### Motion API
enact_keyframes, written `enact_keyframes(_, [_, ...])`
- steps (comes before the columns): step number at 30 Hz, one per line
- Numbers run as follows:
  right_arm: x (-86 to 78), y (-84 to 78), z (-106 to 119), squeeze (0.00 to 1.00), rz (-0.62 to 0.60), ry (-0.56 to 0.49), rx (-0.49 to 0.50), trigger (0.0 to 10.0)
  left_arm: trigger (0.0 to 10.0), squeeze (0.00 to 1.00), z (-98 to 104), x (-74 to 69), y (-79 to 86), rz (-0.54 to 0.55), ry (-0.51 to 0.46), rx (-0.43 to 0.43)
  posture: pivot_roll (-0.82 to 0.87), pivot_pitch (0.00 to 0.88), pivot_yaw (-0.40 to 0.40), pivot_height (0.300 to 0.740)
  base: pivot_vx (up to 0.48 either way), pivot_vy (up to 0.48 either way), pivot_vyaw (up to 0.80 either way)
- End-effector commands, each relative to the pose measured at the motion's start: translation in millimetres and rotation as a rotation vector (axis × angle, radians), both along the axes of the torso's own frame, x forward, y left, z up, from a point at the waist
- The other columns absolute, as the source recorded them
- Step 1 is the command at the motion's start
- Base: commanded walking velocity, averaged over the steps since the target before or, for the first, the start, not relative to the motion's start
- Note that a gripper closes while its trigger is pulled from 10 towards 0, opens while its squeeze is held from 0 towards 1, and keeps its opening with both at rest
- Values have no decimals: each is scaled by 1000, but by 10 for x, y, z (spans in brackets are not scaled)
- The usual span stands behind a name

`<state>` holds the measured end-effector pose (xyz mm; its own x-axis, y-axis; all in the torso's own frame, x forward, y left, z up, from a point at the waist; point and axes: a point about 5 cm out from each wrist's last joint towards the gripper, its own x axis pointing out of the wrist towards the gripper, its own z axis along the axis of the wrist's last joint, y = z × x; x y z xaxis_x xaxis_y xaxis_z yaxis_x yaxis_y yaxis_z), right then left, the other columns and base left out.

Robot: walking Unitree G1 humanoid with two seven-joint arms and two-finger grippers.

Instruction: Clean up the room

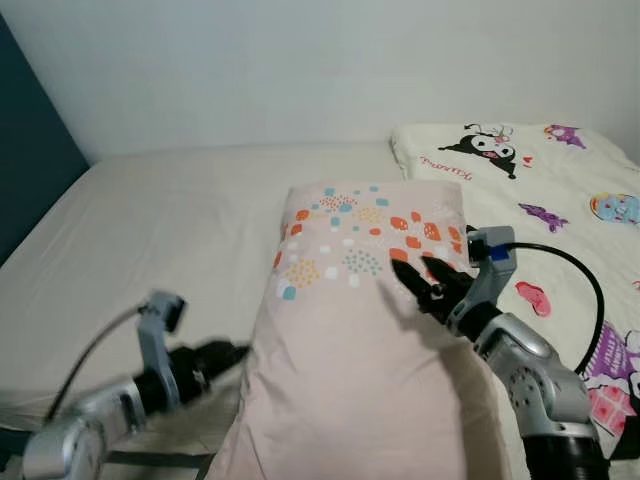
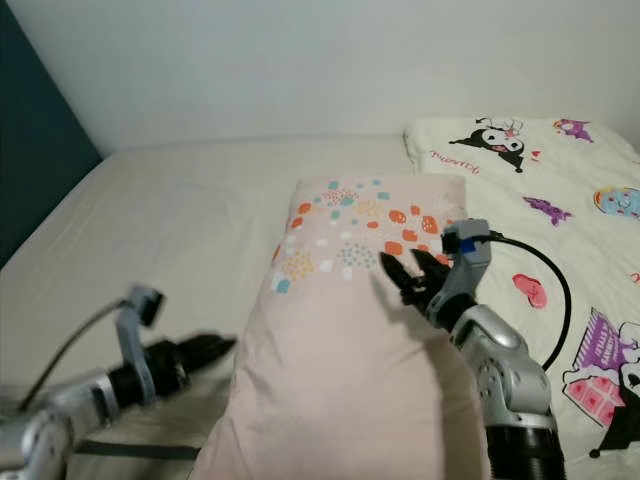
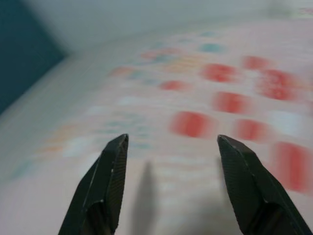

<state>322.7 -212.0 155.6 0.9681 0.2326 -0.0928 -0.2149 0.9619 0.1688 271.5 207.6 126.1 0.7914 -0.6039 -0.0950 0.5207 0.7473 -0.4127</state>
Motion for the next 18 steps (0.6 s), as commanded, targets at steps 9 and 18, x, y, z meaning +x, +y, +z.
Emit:
enact_keyframes(9, [-39,-422,-228,1000,-237,169,26,10000,10000,1000,-203,509,137,254,104,-77,-69,137,38,600,0,0,0])
enact_keyframes(18, [-214,-540,-347,1000,-113,331,157,10000,10000,1000,-346,585,-198,90,191,-238,-102,149,49,600,0,0,0])
